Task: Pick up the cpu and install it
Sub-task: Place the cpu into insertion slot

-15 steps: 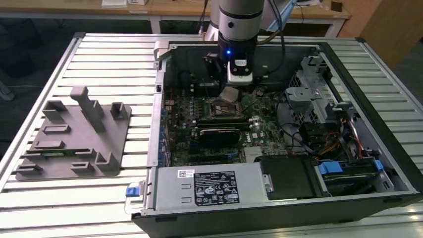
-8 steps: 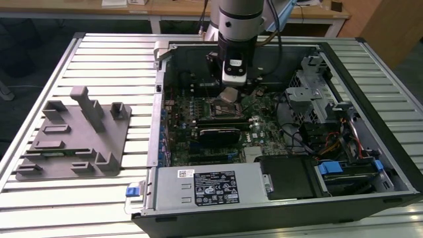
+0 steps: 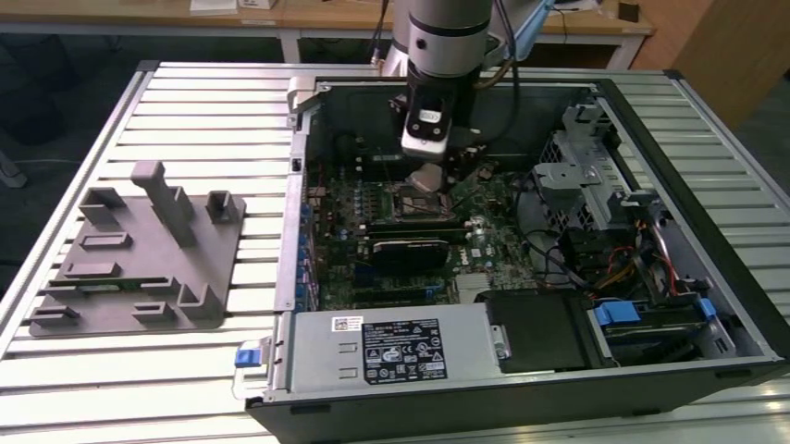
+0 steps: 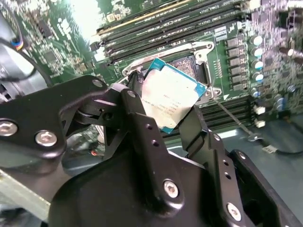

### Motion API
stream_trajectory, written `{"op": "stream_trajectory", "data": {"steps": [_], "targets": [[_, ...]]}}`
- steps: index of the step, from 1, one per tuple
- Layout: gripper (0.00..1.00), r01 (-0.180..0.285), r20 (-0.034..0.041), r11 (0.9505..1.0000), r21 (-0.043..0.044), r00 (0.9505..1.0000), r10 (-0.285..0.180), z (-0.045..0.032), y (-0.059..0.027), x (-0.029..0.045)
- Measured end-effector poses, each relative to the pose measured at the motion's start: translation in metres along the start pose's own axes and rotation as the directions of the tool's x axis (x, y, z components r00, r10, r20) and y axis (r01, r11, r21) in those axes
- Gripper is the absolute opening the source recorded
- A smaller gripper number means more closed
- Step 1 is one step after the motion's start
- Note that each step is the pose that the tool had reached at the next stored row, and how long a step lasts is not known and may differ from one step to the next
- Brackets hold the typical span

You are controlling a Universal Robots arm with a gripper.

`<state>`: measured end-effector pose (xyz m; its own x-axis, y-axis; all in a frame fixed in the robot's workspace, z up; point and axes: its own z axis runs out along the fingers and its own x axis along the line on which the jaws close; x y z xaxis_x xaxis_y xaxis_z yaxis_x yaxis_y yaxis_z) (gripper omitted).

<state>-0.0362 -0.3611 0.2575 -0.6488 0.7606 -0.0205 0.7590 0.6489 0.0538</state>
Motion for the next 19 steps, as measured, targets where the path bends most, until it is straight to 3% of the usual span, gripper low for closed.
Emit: {"op": "stream_trajectory", "data": {"steps": [5,9,13,19], "targets": [[0.55,-0.091,0.0050,0.9958,0.0016,0.9958,0.091,0.0008,0.0000,0.0000],[0.55,-0.163,0.0090,0.9867,0.0026,0.9867,0.163,0.0015,-0.0001,0.0000],[0.55,-0.234,0.0132,0.9722,0.0033,0.9722,0.234,0.0023,-0.0001,0.0000],[0.55,-0.339,0.0194,0.9409,0.0037,0.9407,0.339,0.0036,-0.0002,0.0001]]}}
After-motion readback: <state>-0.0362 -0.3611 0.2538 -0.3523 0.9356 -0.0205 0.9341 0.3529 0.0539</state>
